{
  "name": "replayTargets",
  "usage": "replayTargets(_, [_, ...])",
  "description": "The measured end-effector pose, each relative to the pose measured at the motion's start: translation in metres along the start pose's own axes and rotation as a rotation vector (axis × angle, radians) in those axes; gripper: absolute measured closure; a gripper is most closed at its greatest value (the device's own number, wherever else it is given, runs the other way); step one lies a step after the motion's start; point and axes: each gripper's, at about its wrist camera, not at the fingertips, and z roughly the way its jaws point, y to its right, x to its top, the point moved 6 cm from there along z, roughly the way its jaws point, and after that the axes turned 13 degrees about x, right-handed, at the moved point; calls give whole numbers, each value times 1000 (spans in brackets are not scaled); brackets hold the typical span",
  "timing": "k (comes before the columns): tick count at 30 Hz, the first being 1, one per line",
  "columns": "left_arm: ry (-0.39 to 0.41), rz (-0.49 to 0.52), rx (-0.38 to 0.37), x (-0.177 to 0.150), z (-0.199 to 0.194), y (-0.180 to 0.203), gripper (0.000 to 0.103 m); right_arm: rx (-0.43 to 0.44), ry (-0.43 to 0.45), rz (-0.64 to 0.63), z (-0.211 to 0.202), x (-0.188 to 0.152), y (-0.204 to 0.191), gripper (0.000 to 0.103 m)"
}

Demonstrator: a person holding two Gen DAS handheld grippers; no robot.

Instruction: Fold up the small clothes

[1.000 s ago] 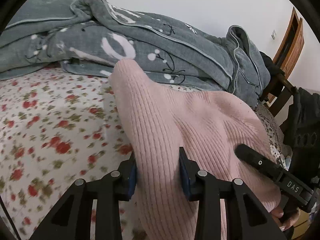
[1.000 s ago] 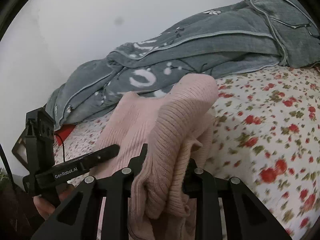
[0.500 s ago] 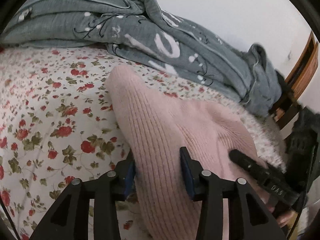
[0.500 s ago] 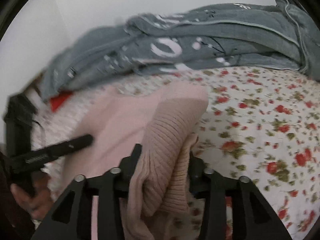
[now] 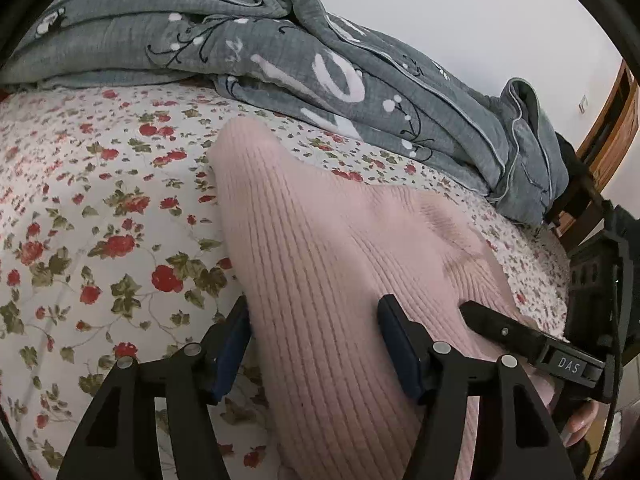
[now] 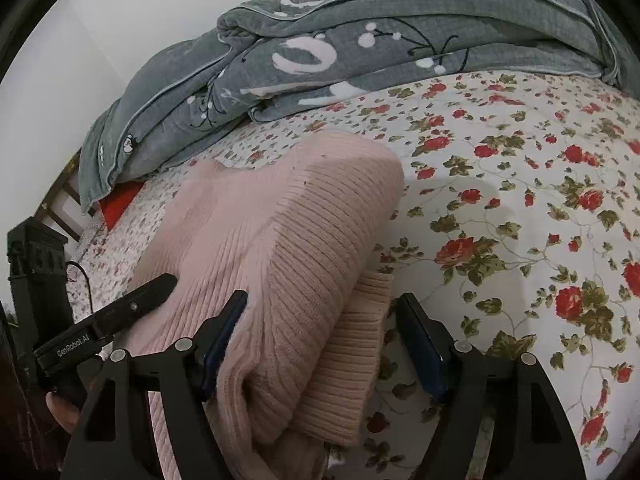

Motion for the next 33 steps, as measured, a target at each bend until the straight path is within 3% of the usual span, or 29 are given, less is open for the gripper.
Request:
replayTargets(2, [-10, -18, -17, -1, 2, -1, 40, 43, -10, 25, 5, 1, 0, 32])
replayTargets(3, [-7, -28, -20, -1, 2, -1, 41, 62, -12, 38, 6, 0, 0, 46])
replayTargets(4, [4, -30, -20, -1, 1, 0, 49, 132, -19, 57, 8, -1, -4, 62])
replayTargets(7, [57, -5, -7, 4, -7, 4, 63, 145, 11, 83, 7, 1, -9, 69])
replayTargets(10, [75, -21, -34, 12, -15, 3, 65, 146, 55, 72, 0, 2, -18, 76])
replayTargets(14, [106, -46, -58, 27, -31, -9, 66, 208, 76, 105, 0, 1, -32, 76])
replayTargets(17, [91, -14, -31, 32, -27, -13, 65, 155, 59, 65, 10, -3, -41, 75])
replayTargets(20, [48, 20, 38, 28, -12, -14, 58, 100, 33, 37, 13, -4, -38, 64])
replayTargets(21, [44, 30, 55, 26, -10, -15, 52, 96, 22, 38, 11, -3, -35, 58])
replayTargets(24, [75, 41, 73, 26, -17, -20, 44, 32, 11, -35, -5, 2, -32, 47])
replayTargets(29, [97, 23, 69, 25, -25, -31, 41, -87, 45, -190, -37, 3, -48, 46])
replayTargets(33, [109, 5, 70, 26, -30, -37, 40, -63, 34, -210, -41, -1, -67, 49])
